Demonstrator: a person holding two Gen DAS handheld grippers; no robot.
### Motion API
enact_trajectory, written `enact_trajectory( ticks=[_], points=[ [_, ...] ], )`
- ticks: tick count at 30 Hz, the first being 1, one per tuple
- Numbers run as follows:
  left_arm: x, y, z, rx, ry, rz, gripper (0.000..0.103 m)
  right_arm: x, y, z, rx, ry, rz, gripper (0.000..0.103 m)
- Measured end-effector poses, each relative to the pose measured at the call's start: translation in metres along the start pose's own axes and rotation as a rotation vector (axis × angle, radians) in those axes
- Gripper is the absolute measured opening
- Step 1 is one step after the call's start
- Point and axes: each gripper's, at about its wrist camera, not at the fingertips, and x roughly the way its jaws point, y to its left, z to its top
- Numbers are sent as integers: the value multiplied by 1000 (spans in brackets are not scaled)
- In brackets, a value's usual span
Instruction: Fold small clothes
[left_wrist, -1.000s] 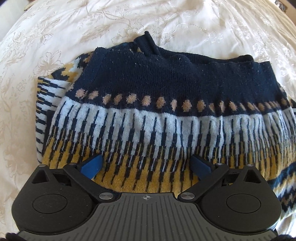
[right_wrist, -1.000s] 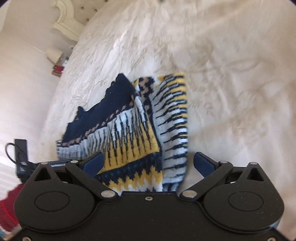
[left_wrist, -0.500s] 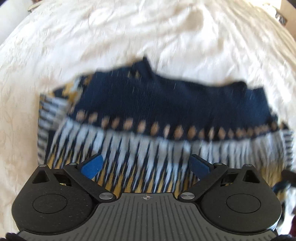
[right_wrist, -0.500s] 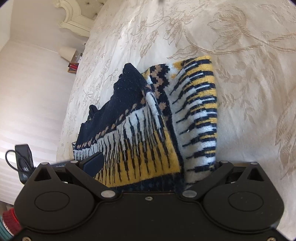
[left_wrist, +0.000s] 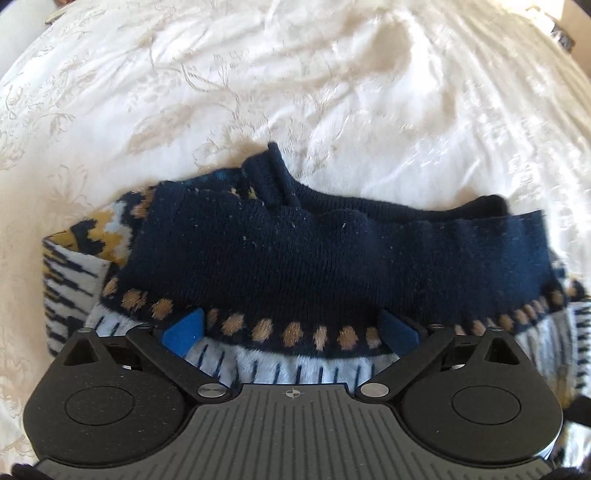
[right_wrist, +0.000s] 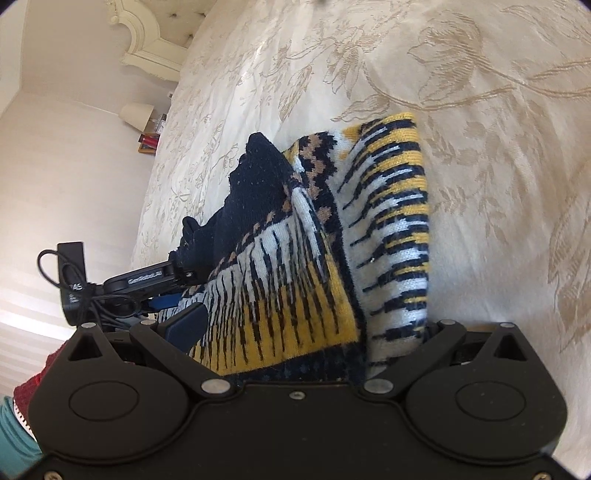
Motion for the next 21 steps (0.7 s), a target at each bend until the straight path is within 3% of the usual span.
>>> enact_trajectory(
  ticks=[1,4,6,7,12,21],
  points=[
    [-8,4,-6,-3,-10,-10,101,0,3,1,-2,1,-11,102],
    [-30,20,-25,-17,-42,-20,101,2,9,1,-6,12,-68,76],
    [-48,32,-39,-38,-59,-28,101,1,13,1,-10,19,-143,41],
    [-55,39,-46,-49,-63,-30,101,-1,15,1,-15,19,-176,33],
    [-86,68,-77,-104,-63,-26,101,-4,47,0,-70,13,-256,30],
    [-116,124,-122,-182,-41,-52,101,2,144,-4,-181,25,-303,30]
  ],
)
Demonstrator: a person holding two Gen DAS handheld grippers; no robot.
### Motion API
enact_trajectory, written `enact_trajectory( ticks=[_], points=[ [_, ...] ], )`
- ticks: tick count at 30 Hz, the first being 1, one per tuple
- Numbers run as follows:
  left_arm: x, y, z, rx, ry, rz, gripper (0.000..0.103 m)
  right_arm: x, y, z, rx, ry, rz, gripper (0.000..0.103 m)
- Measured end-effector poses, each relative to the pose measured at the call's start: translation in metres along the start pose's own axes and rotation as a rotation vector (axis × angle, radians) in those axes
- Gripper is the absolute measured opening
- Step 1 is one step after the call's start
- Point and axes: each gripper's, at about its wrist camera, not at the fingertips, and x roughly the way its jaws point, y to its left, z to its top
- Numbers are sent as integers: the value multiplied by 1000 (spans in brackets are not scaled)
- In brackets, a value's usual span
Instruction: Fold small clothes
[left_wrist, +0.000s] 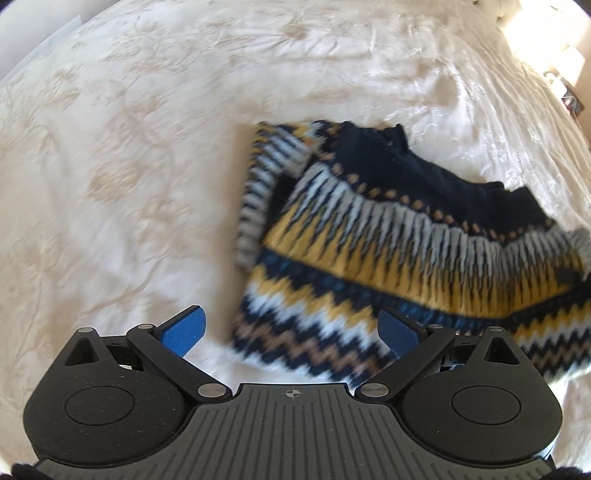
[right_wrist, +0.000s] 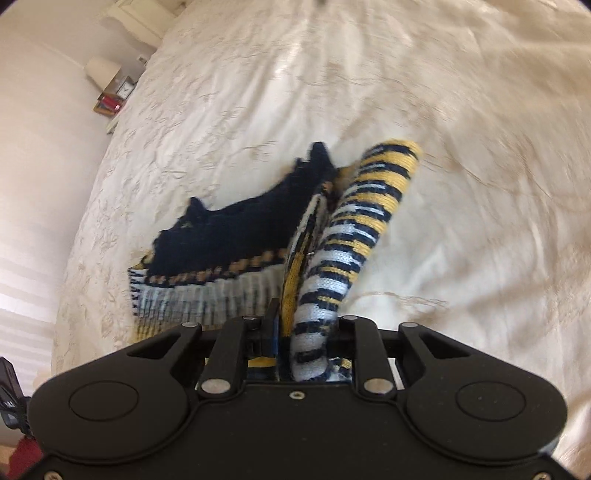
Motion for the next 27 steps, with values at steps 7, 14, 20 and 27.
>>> enact_trajectory(
  ticks=[7,14,20,27],
  points=[
    [-11,40,-13,2,6,-38,101,18,80,-7,-81,3,-10,30],
    [-17,84,-14,-9,17,-45,101,67,155,-23,-141,54,-11,30],
    [-20,111,-10,-22,21,-52,101,119,204,-48,-244,131,-92,30],
    [-15,124,0,-14,34,-64,101,133,222,-69,-322,107,-50,46]
  ],
)
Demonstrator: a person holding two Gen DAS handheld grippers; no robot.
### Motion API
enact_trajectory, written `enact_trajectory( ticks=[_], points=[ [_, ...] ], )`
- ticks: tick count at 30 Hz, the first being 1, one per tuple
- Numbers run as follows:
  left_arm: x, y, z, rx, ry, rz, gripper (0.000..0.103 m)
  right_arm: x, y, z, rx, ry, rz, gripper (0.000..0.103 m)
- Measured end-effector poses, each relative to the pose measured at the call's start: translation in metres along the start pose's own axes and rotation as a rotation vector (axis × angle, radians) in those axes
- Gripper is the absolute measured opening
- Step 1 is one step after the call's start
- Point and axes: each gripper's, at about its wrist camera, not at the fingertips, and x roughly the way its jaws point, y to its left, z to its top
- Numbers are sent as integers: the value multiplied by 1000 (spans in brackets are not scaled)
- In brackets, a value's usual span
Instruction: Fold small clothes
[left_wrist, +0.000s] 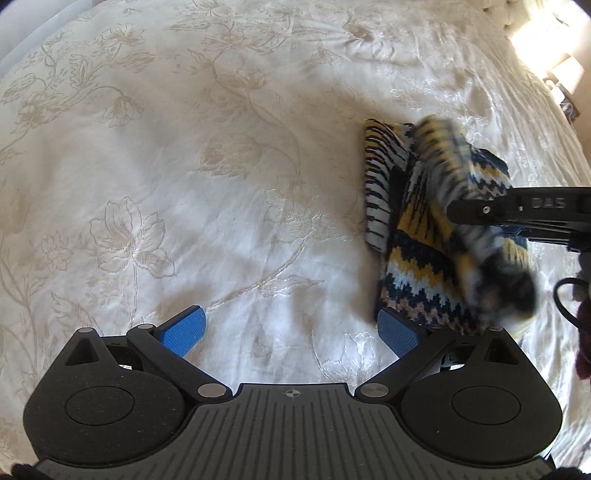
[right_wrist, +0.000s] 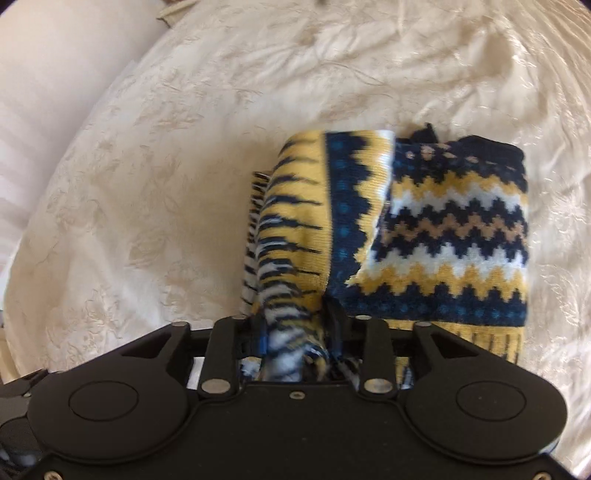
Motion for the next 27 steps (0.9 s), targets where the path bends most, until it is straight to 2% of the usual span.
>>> enact_trajectory(
  ticks=[1,3,5,8,13,19,22,25,26,27],
  points=[
    [1,0,2,2,1,-4,101,-5,0,-2,8,-21,36,46],
    [2,1,7,9,3,-13,101,-17,-2,-7,9,-69,46,46],
    [3,0,13,20,1,-22,101,-28,-5,-15,-2,-105,32,47],
    [5,-4,26,30,-1,-50,101,-40,-5,-28,-59,-127,-24,58],
    [12,-16,50,10,17,-148,101,-49,12,-64,-251,-122,-101,66],
    [28,-39,70,-26,64,-257,101,-40,50,-113,-568,-141,-220,84],
    [36,-51,75,-13,93,-285,101,-25,64,-128,-695,-142,-265,84],
    [44,-60,77,0,129,-315,101,-6,71,-132,-763,-131,-301,83],
    [47,-63,78,3,141,-324,101,0,72,-132,-793,-122,-329,81],
    [50,-65,78,2,153,-332,101,5,72,-133,-818,-114,-350,71]
  ],
)
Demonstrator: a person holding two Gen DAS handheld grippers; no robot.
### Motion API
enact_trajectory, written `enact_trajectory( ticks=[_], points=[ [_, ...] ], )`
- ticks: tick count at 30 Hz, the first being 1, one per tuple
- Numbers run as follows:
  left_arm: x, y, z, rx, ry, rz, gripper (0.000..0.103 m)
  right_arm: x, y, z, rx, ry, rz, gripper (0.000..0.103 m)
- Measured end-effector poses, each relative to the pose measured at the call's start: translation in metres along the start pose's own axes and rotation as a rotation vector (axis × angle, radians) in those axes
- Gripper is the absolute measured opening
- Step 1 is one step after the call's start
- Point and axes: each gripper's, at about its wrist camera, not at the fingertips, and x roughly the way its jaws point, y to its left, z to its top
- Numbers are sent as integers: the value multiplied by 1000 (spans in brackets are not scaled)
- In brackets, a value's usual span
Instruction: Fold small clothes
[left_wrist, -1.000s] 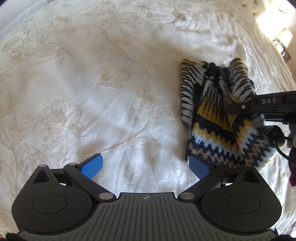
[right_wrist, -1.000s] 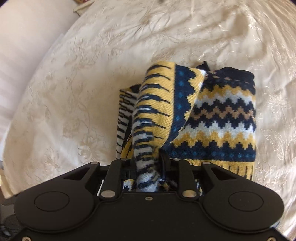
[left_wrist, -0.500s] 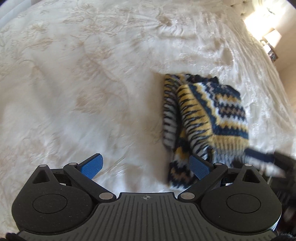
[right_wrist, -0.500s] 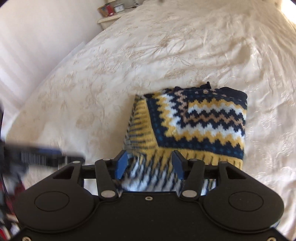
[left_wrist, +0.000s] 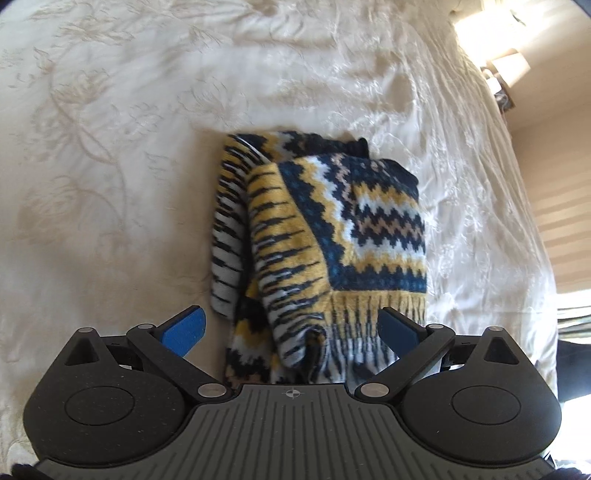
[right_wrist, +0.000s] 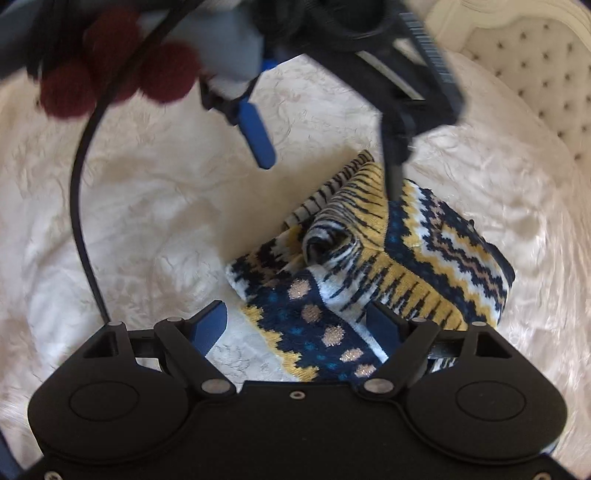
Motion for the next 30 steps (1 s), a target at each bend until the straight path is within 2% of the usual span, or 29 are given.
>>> enact_trajectory(
  ticks=[1,2,3,5,9,12,16,17,19,20,21,23,27,30],
  points=[
    [4,-1,1,-6,10,-9,101,3,-2,0,2,8,0,61],
    [7,-1,1,-14,20,-20,101,3,-12,1,55,12,28,35],
    [10,-1,1,-26,27,-35,101,-1,-24,1,138,0,59,25],
    [16,-2,2,-44,28,-60,100,-11,-45,-2,262,-38,71,25],
    [31,-5,6,-68,44,-99,97,-29,-70,-9,377,-84,82,25],
    [43,-4,12,-112,49,-135,81,-32,-75,-13,412,-87,102,25],
    [53,-5,22,-140,32,-141,75,-27,-74,-14,422,-70,122,25],
    [53,-5,23,-140,24,-151,70,-26,-73,-15,423,-67,126,25],
    [52,-5,24,-138,-4,-164,51,-25,-69,-15,421,-64,132,25],
    [50,-4,24,-132,-12,-160,30,-26,-68,-14,422,-64,134,25],
    [47,-5,25,-114,-20,-146,18,-27,-66,-14,427,-65,138,25],
    [36,-10,26,-53,-48,-133,16,-32,-66,-12,450,-74,150,25],
    [3,-20,31,50,-123,-156,16,-48,-67,1,471,-135,170,22],
    [2,-11,39,70,-120,-115,17,-38,-59,16,448,-137,199,22]
  ],
)
